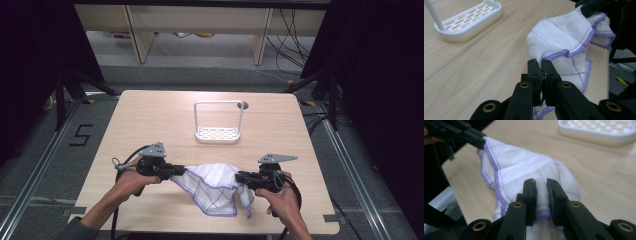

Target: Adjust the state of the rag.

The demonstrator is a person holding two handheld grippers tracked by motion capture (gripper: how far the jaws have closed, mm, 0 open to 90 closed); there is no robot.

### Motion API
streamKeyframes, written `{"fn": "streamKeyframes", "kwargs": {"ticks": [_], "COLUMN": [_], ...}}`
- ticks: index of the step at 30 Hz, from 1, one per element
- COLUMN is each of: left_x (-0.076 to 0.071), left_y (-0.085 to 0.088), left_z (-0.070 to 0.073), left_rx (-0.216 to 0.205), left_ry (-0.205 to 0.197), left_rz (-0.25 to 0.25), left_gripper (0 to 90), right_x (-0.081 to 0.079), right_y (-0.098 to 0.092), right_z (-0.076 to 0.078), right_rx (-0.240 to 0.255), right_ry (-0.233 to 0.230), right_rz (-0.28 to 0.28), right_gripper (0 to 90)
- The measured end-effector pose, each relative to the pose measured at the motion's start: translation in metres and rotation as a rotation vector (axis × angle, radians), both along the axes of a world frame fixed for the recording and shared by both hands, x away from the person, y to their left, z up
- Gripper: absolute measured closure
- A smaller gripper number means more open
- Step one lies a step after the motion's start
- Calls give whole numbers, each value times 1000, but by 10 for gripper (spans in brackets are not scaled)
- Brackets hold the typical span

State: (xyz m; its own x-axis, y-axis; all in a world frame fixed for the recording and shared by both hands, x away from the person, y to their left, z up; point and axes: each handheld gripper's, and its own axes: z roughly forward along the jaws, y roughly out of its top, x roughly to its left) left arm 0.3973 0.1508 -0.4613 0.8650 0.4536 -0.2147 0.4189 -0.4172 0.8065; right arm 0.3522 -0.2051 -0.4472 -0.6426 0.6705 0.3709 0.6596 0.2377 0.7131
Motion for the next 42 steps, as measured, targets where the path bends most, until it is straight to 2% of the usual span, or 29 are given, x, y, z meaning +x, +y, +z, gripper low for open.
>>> {"fn": "streamKeyframes", "kwargs": {"ticks": [2, 3, 4, 5, 7, 9, 11, 12, 13, 16, 17, 18, 19, 20, 22, 23, 24, 25, 27, 28, 30, 31, 32, 36, 37, 38, 39, 40, 42], "left_x": [11, 18, 23, 28, 36, 43, 48, 49, 52, 57, 58, 58, 58, 57, 51, 47, 42, 38, 22, 14, -7, -16, -23, -51, -56, -60, -64, -66, -71], "left_y": [-4, -6, -7, -7, -9, -10, -11, -12, -13, -16, -17, -18, -18, -17, -14, -14, -13, -11, -11, -10, -14, -15, -18, -34, -38, -43, -49, -53, -63], "left_z": [-10, -15, -19, -22, -28, -34, -39, -41, -43, -50, -51, -52, -52, -51, -44, -40, -35, -31, -23, -20, -16, -14, -14, -15, -16, -18, -20, -22, -26], "left_rx": [34, 46, 46, 48, 59, 80, 88, 82, 94, 105, 109, 105, 105, 97, 101, 94, 91, 104, 73, 82, 51, 56, 46, 25, 40, 42, 46, 55, 69], "left_ry": [9, 6, 12, 11, 14, 10, 6, 10, 9, 13, 13, 12, 9, 4, -13, -17, -29, -40, -50, -49, -63, -62, -60, -33, -38, -32, -23, -25, -21], "left_rz": [14, 37, 58, 65, 81, 113, 125, 135, 141, 161, 170, 175, 183, 184, 197, 212, 216, 204, 197, 181, 154, 137, 135, 77, 58, 43, 31, 11, -9], "left_gripper": [859, 859, 859, 859, 858, 858, 857, 857, 856, 848, 841, 825, 782, 736, 654, 578, 513, 495, 459, 432, 417, 410, 399, 373, 374, 374, 374, 374, 371], "right_x": [14, 21, 27, 33, 41, 48, 60, 62, 68, 86, 92, 96, 100, 104, 108, 110, 108, 106, 96, 88, 68, 58, 48, 16, 7, 1, -5, -10, -22], "right_y": [-1, -3, -2, -4, -2, 1, 3, 4, 4, 6, 4, 5, 5, 4, 1, -3, -7, -10, -15, -18, -22, -24, -24, -21, -19, -18, -19, -20, -20], "right_z": [-11, -14, -17, -20, -21, -22, -22, -22, -24, -28, -31, -34, -35, -38, -37, -34, -31, -28, -18, -12, -2, 1, 2, 1, -1, -4, -6, -9, -13], "right_rx": [-29, -55, -60, -81, -104, -129, -170, -163, -180, -206, -214, -215, -219, -213, -219, -234, -245, -224, -211, -223, -240, -228, -240, -248, -240, -232, -247, -261, -256], "right_ry": [27, 4, 39, 13, 13, -13, -26, -1, -36, -16, -23, -30, -1, -5, 45, 49, 28, -26, -22, -37, -73, -86, -104, -117, -100, -107, -98, -114, -84], "right_rz": [-16, -14, -25, -19, -28, -18, -52, -68, -61, -103, -95, -106, -108, -111, -164, -182, -178, -173, -187, -188, -190, -171, -156, -109, -115, -91, -80, -72, -81], "right_gripper": [775, 778, 785, 793, 816, 839, 860, 861, 862, 862, 862, 862, 856, 845, 763, 717, 683, 657, 615, 599, 574, 570, 565, 547, 543, 537, 532, 529, 512]}}
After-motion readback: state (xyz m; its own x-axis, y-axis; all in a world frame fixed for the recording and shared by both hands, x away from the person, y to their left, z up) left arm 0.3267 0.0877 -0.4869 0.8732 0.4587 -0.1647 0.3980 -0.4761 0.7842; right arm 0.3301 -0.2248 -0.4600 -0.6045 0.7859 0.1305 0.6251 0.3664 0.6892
